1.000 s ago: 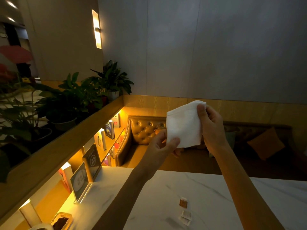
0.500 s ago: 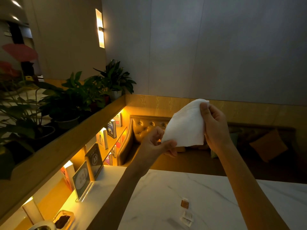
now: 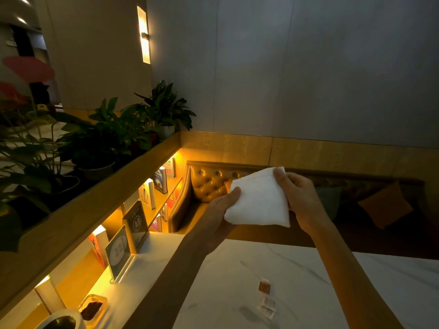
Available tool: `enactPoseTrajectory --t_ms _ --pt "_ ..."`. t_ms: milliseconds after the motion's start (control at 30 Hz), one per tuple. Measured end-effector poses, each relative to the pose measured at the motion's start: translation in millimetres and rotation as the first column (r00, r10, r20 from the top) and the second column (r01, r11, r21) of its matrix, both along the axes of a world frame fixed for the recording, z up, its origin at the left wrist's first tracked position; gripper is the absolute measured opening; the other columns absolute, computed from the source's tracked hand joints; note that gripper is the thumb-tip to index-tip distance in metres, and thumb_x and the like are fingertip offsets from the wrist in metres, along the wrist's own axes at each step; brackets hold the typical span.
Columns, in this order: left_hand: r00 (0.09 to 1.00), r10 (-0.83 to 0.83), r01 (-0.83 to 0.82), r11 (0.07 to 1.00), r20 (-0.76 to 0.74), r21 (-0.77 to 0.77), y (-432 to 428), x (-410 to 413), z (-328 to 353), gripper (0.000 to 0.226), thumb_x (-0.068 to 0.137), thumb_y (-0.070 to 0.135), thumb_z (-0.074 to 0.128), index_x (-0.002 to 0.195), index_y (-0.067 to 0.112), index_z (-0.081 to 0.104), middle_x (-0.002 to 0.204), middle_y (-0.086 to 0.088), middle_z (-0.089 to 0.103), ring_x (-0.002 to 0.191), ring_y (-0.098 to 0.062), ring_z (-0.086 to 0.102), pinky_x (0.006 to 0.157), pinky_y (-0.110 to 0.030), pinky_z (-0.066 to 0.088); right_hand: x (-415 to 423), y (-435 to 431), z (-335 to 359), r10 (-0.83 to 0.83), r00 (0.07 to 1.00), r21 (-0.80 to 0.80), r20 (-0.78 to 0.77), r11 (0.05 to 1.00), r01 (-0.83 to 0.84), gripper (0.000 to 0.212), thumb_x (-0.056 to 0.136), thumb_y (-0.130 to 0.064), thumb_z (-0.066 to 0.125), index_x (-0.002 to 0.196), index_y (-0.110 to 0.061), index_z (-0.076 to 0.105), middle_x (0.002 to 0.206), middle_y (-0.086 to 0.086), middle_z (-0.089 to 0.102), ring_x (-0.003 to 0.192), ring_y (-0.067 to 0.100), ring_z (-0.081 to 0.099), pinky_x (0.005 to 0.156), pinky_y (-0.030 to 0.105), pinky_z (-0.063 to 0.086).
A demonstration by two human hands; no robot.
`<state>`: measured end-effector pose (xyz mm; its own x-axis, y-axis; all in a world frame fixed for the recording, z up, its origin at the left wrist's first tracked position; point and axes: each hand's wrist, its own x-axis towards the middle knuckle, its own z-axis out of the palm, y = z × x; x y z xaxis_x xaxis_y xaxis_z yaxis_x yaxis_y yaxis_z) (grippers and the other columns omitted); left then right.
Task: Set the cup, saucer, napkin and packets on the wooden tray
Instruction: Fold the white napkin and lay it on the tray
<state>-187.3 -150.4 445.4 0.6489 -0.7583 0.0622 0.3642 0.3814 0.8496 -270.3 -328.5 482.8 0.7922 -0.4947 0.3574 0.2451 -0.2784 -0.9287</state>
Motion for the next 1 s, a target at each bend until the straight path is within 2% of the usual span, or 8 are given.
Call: enactPoseTrajectory --t_ms 100,233,300,433,567,700,833,1000 --pt "0.988 0.093 -0.104 0.991 0.120 0.086 -2.8 2.4 -9.7 0.031 0.083 0.039 0.062 0.109 0.021 0.061 0.107 -0.003 0.073 0.098 -0.020 0.071 0.069 -0.026 0.059 -6.7 -10.0 -14.9 0.145 0.972 0.188 -0.187 0.976 -0.110 0.036 0.079 -0.053 0.063 0.103 -0.026 0.064 0.098 0.005 0.073 0.085 0.017 0.074 0.061 0.029 0.058" --pt "0.948 0.154 -0.204 0.966 0.279 0.161 -0.9 -0.2 -19.7 0.025 0.084 0.043 0.061 0.103 0.027 0.064 0.099 0.007 0.072 0.088 -0.011 0.073 0.066 -0.021 0.057 -20.8 -21.9 -36.4 0.537 0.816 0.470 -0.215 0.789 -0.395 0.067 0.069 -0.037 0.083 0.127 -0.015 0.057 0.120 0.016 0.065 0.110 0.035 0.065 0.077 0.039 0.058" --pt "0.942 0.106 -0.179 0.961 0.319 0.209 3.1 0.0 -21.9 0.039 0.081 0.045 0.061 0.113 0.022 0.064 0.108 0.004 0.072 0.099 -0.016 0.071 0.075 -0.026 0.058 -26.7 -24.1 -45.1 0.581 0.791 0.515 -0.191 0.745 -0.423 0.078 0.065 -0.029 0.086 0.133 -0.012 0.052 0.126 0.018 0.061 0.115 0.036 0.061 0.079 0.039 0.058" --pt "0.943 -0.113 0.004 0.945 0.314 0.327 16.8 7.7 -26.2 0.043 0.083 0.036 0.064 0.121 0.018 0.061 0.118 -0.002 0.069 0.109 -0.021 0.068 0.082 -0.032 0.058 -37.4 -26.2 -49.0 0.608 0.781 0.559 -0.140 0.700 -0.445 0.063 0.078 -0.013 0.067 0.138 -0.010 0.047 0.134 0.019 0.056 0.123 0.036 0.055 0.090 0.045 0.055" --pt "0.931 -0.222 0.135 0.947 0.289 0.293 27.6 10.4 -22.7 0.048 0.083 0.029 0.068 0.129 0.018 0.057 0.125 -0.005 0.066 0.115 -0.026 0.065 0.084 -0.035 0.058 -53.1 -22.9 -45.7 0.503 0.856 0.408 -0.123 0.811 -0.418 0.048 0.081 -0.005 0.063 0.127 -0.017 0.059 0.127 0.013 0.064 0.116 0.031 0.061 0.086 0.042 0.058" --pt "0.878 -0.215 0.142 0.970 0.428 0.196 28.1 0.9 -16.2 0.033 0.089 0.019 0.058 0.116 0.035 0.068 0.118 0.009 0.067 0.115 -0.020 0.063 0.083 -0.034 0.058 -69.2 -8.8 -37.8 0.337 0.937 0.087 0.095 0.935 -0.345 0.026 0.080 -0.005 0.059 0.094 -0.021 0.073 0.113 0.005 0.071 0.109 0.025 0.065 0.079 0.029 0.058" --pt "0.770 -0.148 0.052 0.984 0.621 0.171 30.4 -8.1 -5.4 0.037 0.088 0.015 0.052 0.096 0.044 0.074 0.116 0.023 0.059 0.112 -0.011 0.058 0.081 -0.029 0.055 -80.4 2.7 -32.8 0.327 0.938 -0.151 0.120 0.939 -0.308 0.047 0.086 0.008 0.048 0.080 -0.032 0.071 0.109 -0.009 0.069 0.107 0.018 0.064 0.070 0.023 0.058" --pt "0.486 -0.115 0.004 0.992 0.866 0.130 36.0 -18.7 8.2 0.037 0.091 0.009 0.047 0.094 0.037 0.071 0.127 0.009 0.058 0.118 -0.016 0.057 0.077 -0.025 0.055 -86.7 2.3 -31.4 0.261 0.960 -0.195 0.100 0.952 -0.238 0.067 0.089 0.016 0.043 0.072 -0.044 0.068 0.105 0.002 0.058 0.099 0.008 0.064 0.063 0.019 0.057"
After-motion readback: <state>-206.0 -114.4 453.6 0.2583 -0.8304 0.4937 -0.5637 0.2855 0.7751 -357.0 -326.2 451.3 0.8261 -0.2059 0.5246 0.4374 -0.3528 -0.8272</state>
